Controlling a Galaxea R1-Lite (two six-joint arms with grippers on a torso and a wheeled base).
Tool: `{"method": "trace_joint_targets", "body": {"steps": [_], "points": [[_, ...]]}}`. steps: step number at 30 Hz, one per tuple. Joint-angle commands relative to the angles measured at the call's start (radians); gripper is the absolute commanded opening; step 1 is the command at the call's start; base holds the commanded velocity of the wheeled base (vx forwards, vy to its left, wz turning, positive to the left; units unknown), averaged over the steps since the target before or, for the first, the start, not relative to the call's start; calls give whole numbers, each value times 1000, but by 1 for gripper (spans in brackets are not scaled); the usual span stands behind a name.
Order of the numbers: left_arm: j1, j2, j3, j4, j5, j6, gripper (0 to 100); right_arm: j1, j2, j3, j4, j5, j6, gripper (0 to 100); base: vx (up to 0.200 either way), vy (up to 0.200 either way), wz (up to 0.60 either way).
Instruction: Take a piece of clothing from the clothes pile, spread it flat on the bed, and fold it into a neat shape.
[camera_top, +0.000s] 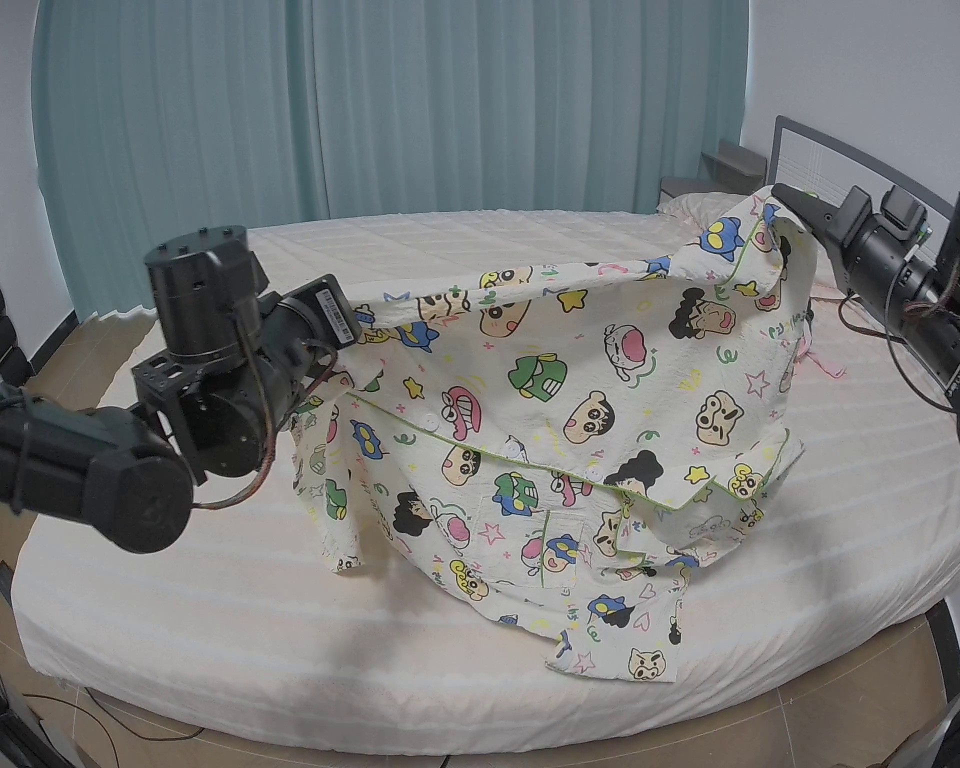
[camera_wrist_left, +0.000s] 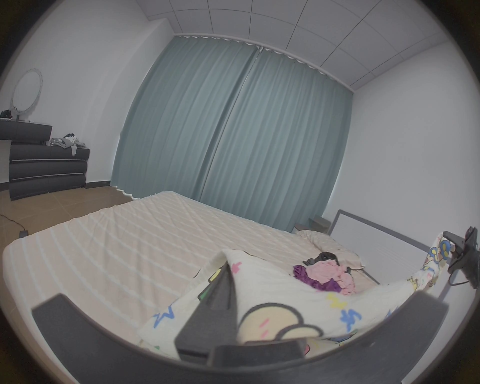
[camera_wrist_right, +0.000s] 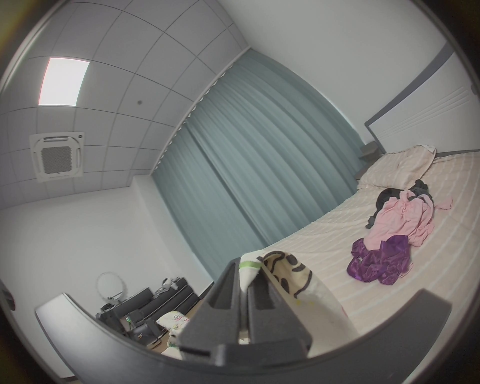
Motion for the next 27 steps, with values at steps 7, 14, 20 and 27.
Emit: {"method": "trace_joint_targets", "body": {"steps": [7, 14, 20, 27], "points": [[69, 307, -226, 122, -8, -96, 0, 5, 331, -180, -18, -173, 4, 0, 57, 0, 0], [93, 414, -362, 222, -34, -128, 0, 17, 468, -267, -12, -235, 5, 0, 0, 0, 0], [118, 557, -543, 294, -34, -182, 100, 25, 638, -433, -6, -307, 7, 0, 0, 0, 0], [138, 653, -716, 409, -33, -257, 100, 34, 747, -568, 78, -344, 50, 100, 0, 0, 0]]}}
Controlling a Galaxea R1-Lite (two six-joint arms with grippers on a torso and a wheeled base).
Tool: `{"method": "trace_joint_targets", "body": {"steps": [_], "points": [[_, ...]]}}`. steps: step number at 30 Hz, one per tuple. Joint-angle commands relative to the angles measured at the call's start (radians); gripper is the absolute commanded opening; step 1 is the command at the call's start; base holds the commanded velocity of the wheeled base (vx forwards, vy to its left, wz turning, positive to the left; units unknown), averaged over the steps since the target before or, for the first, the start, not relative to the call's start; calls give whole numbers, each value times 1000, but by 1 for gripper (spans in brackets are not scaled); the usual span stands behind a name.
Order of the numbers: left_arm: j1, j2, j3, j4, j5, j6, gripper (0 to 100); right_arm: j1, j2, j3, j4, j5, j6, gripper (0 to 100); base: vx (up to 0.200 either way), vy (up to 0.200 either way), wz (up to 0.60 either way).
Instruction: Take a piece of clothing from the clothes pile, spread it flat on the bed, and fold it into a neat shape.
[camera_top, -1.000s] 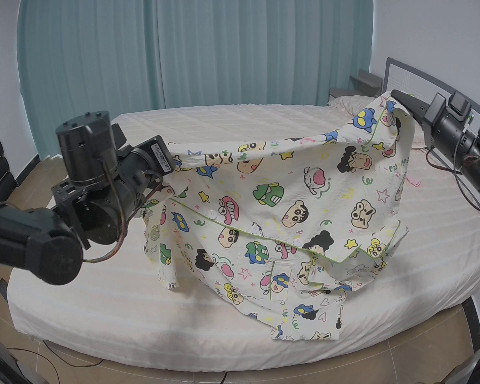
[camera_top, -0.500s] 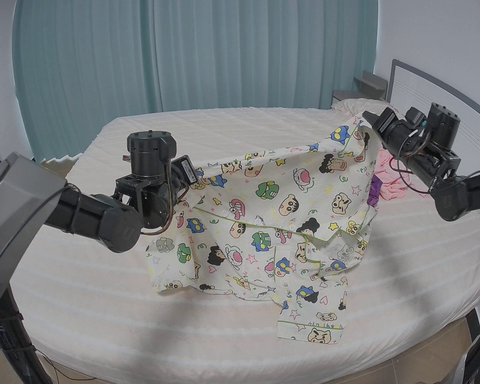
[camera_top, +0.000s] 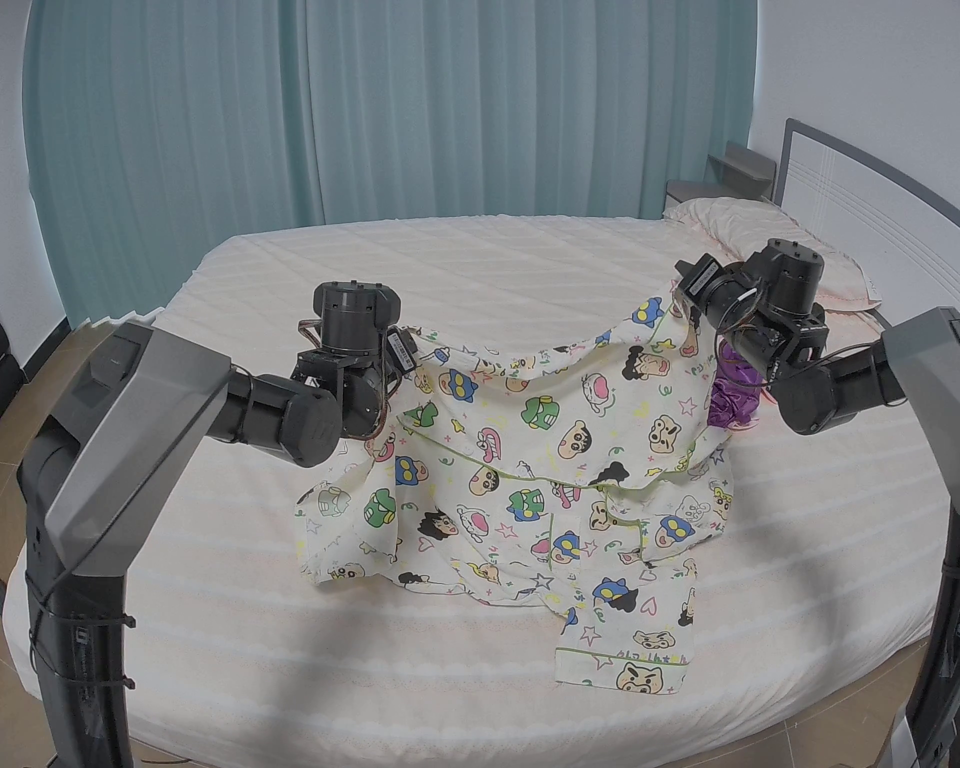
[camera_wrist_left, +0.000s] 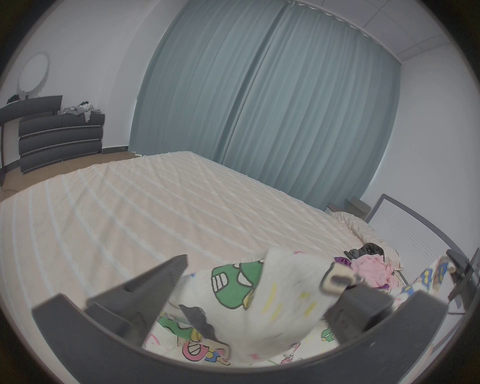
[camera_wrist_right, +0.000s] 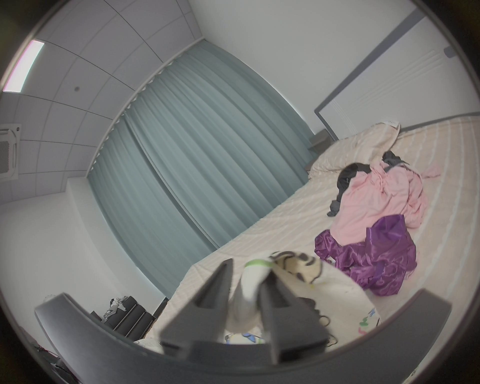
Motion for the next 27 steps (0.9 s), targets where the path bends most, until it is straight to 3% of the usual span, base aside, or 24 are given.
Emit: {"method": "trace_joint_targets", "body": {"steps": [1, 4, 7, 8, 10, 15, 17, 21, 27], "points": [[24, 114, -125, 78, -1, -47, 100, 13, 129, -101, 54, -23, 38, 100, 0, 0, 0], [38, 143, -171, 113, -1, -50, 100, 7, 155, -127, 95, -8, 51, 100, 0, 0, 0], [66, 168, -215, 142, 0, -50, 100, -21, 192, -208, 160, -43, 88, 100, 0, 0, 0], [81, 168, -217, 153, 0, -50, 100, -38, 208, -267, 166, -103, 149, 100, 0, 0, 0], [98, 168, -220, 154, 0, -50, 100, -54, 224, -325, 175, -146, 219, 100, 0, 0, 0], [142, 186, -254, 173, -39, -41, 100, -88, 234, -343, 189, -154, 250, 100, 0, 0, 0], [161, 206, -321, 216, -59, -41, 100, -96, 244, -373, 198, -154, 301, 100, 0, 0, 0], [172, 212, -414, 331, -62, -68, 100, -97, 246, -391, 318, -158, 373, 100, 0, 0, 0], [173, 202, -413, 345, -78, -105, 100, -104, 218, -330, 364, -145, 377, 100, 0, 0, 0]]}}
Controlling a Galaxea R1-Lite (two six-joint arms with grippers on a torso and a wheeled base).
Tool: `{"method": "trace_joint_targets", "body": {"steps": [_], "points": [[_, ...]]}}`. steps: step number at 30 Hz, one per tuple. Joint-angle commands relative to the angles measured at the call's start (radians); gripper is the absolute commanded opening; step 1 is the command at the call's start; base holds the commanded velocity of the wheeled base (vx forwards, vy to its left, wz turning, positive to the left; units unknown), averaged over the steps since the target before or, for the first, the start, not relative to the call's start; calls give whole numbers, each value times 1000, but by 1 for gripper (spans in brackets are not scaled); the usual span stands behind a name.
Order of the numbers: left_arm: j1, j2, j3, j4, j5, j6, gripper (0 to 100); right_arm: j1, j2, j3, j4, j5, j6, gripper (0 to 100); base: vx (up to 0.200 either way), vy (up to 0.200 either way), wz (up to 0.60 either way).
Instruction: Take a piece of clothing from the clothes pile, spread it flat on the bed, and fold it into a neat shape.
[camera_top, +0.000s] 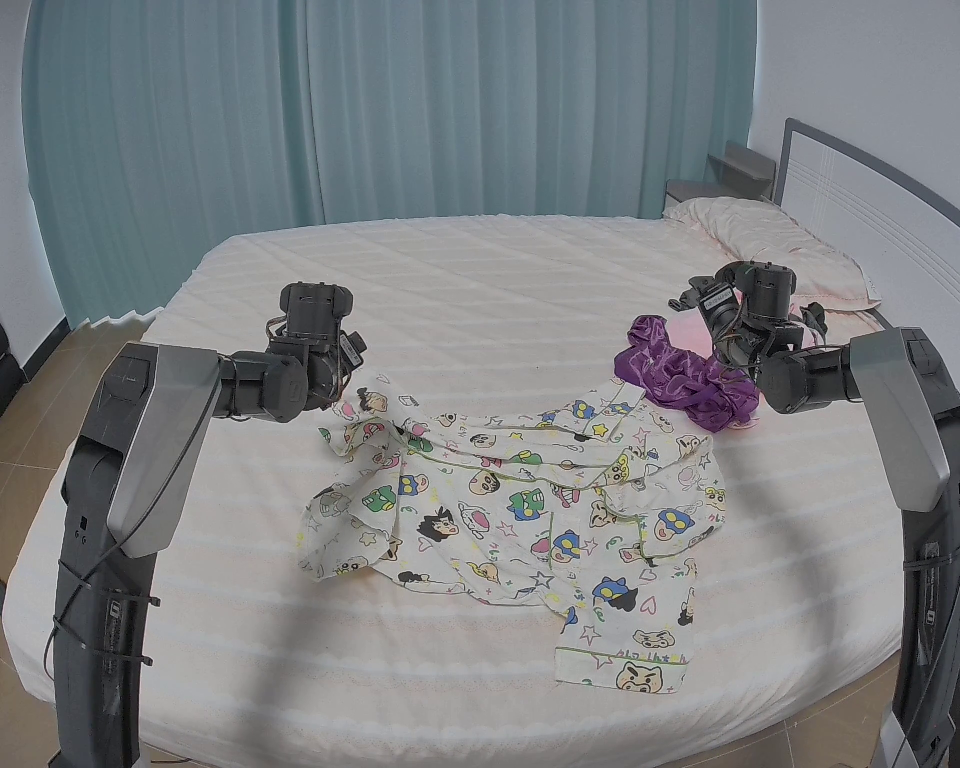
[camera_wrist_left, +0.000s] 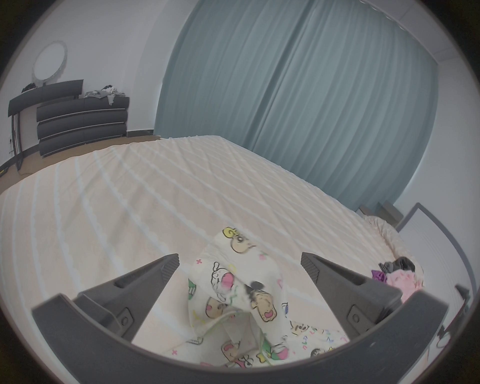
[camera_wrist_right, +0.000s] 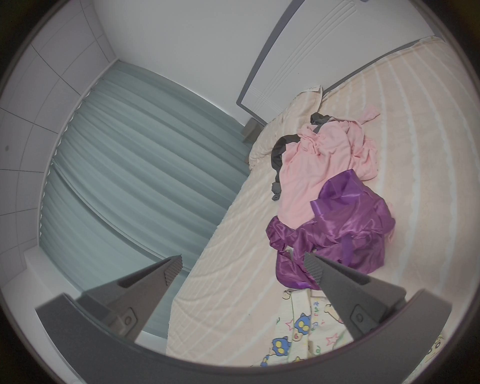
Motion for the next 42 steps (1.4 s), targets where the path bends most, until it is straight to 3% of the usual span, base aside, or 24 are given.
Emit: {"method": "trace_joint_targets", "body": {"steps": [1, 7, 8, 13, 19, 23, 32, 42], "points": [[13, -13, -17, 5, -32, -10, 100, -4, -52, 106, 15, 31, -13, 100, 0, 0, 0], [21, -100, 84, 4, -89, -13, 100, -4, -181, 370, -40, 140, -50, 100, 0, 0, 0], [21, -157, 173, -1, -131, -13, 100, -1, -231, 488, -85, 178, -71, 100, 0, 0, 0], [13, -338, 515, -68, -238, -12, 100, 31, -372, 901, -260, 233, -163, 100, 0, 0, 0], [-5, -499, 915, -257, -322, -10, 100, 82, -427, 1300, -533, 238, -171, 100, 0, 0, 0], [-41, -534, 1070, -314, -341, -12, 100, 103, -409, 1453, -671, 238, -165, 100, 0, 0, 0], [-116, -473, 1096, -341, -341, -49, 100, 131, -335, 1565, -856, 244, -120, 100, 0, 0, 0], [-153, -289, 906, -332, -356, -182, 100, 141, -348, 1596, -883, 244, -116, 100, 0, 0, 0]]}}
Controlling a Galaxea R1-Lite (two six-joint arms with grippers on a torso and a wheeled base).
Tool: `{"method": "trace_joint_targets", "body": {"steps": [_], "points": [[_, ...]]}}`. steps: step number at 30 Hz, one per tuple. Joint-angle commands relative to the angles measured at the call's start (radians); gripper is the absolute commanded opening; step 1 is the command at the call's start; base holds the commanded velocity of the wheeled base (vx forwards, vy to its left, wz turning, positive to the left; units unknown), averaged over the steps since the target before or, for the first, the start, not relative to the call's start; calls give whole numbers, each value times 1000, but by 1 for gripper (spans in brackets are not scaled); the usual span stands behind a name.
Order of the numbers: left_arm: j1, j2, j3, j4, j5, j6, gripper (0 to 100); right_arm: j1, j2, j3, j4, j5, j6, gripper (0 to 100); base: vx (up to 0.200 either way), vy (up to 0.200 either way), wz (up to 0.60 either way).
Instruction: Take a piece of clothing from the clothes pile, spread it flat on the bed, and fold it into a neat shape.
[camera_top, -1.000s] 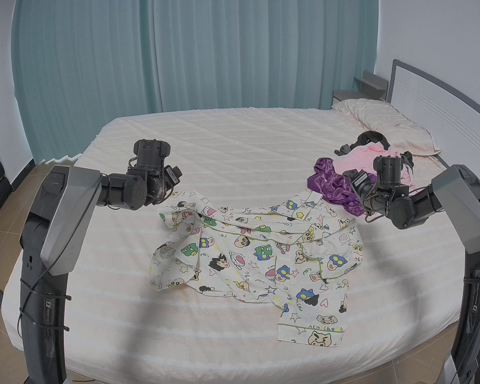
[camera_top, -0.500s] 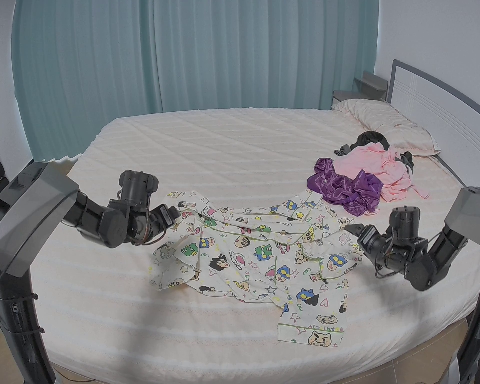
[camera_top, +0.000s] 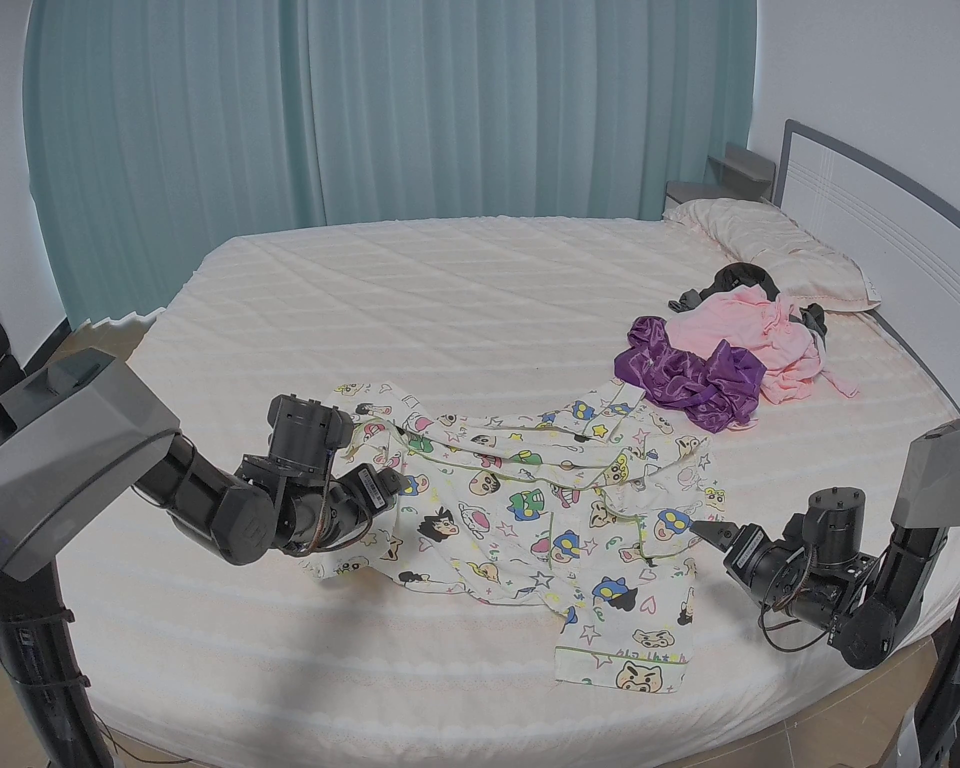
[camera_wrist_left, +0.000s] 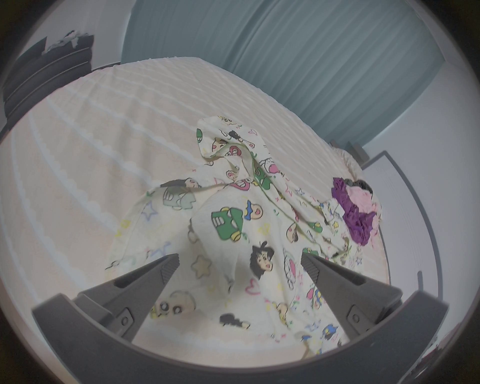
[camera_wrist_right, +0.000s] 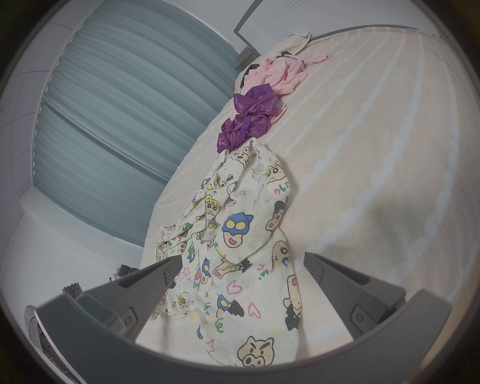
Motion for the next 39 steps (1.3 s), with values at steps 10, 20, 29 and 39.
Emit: {"method": "trace_joint_targets", "body": {"steps": [10, 20, 29, 39], "points": [[-20, 183, -162, 8, -2, -61, 100, 27, -5, 36, -47, 2, 2, 100, 0, 0, 0], [-21, 143, -116, 8, 4, -79, 100, 25, -5, 36, -47, 2, 2, 100, 0, 0, 0], [-23, 123, -90, 10, 6, -79, 100, 25, -5, 42, -47, 2, 2, 100, 0, 0, 0], [-28, 120, -76, 42, 8, -78, 100, 21, 4, 44, -47, 2, 1, 100, 0, 0, 0]]}}
